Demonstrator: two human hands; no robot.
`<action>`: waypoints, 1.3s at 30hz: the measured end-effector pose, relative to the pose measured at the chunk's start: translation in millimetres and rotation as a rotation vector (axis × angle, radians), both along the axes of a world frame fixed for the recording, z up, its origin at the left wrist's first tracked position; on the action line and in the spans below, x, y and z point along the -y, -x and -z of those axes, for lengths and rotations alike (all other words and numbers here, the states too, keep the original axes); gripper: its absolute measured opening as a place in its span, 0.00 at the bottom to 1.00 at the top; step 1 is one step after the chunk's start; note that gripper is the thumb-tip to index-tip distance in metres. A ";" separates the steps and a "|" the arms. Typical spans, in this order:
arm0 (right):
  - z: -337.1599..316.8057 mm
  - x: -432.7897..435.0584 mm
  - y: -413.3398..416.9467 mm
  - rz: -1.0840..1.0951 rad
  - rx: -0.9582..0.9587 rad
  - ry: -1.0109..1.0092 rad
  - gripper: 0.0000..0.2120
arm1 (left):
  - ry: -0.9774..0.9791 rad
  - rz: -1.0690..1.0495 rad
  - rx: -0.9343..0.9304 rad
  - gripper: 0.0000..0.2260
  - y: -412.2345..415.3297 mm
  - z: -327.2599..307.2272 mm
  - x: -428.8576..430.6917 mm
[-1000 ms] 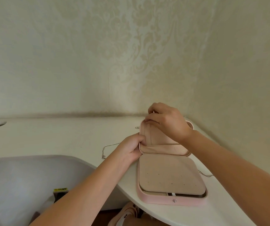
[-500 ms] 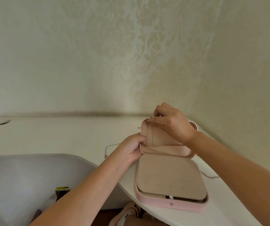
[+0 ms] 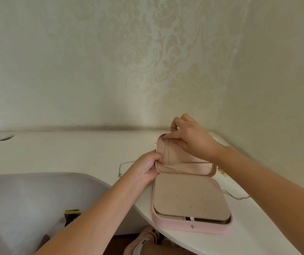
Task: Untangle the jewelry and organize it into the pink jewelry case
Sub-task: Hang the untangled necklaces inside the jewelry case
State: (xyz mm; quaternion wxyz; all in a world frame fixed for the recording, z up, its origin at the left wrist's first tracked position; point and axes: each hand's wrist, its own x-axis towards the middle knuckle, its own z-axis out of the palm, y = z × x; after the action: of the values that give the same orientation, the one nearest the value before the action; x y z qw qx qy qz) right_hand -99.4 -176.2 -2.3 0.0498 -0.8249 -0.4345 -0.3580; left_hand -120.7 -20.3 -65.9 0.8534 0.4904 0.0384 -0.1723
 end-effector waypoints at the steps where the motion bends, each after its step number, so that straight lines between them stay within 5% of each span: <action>1: 0.5 0.5 1.6 0.006 -0.001 0.004 0.12 | 0.007 0.001 -0.003 0.17 0.8 -1.5 -1.0; 4: -6.6 2.4 15.5 -0.020 -0.096 -0.093 0.13 | -0.009 0.007 -0.033 0.17 5.0 -12.3 -9.9; 10: -36.4 13.9 40.5 -0.009 -0.356 -0.621 0.07 | -0.119 -0.092 -0.049 0.14 -2.6 -35.7 -67.6; 15: -21.6 12.3 38.0 0.069 -0.542 -0.657 0.07 | -0.148 -0.132 -0.060 0.13 6.9 -39.8 -100.0; 26: -16.4 -51.9 38.9 -0.041 -0.575 -0.482 0.07 | -0.072 -0.141 0.049 0.17 13.3 -37.1 -97.7; 34: -5.6 -84.4 41.8 0.215 -0.518 -0.102 0.09 | -0.164 -0.242 0.257 0.24 15.8 -30.3 -89.6; 39: -13.2 -83.2 33.7 0.037 -0.702 0.038 0.03 | -0.182 -0.218 0.274 0.18 17.4 -20.0 -81.4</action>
State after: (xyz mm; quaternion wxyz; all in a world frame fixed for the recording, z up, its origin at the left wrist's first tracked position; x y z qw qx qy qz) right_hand -133.1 -93.0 10.9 0.1746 -0.9063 -0.3823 -0.0452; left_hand -138.1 61.1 -45.9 0.8165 0.5772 -0.0101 -0.0064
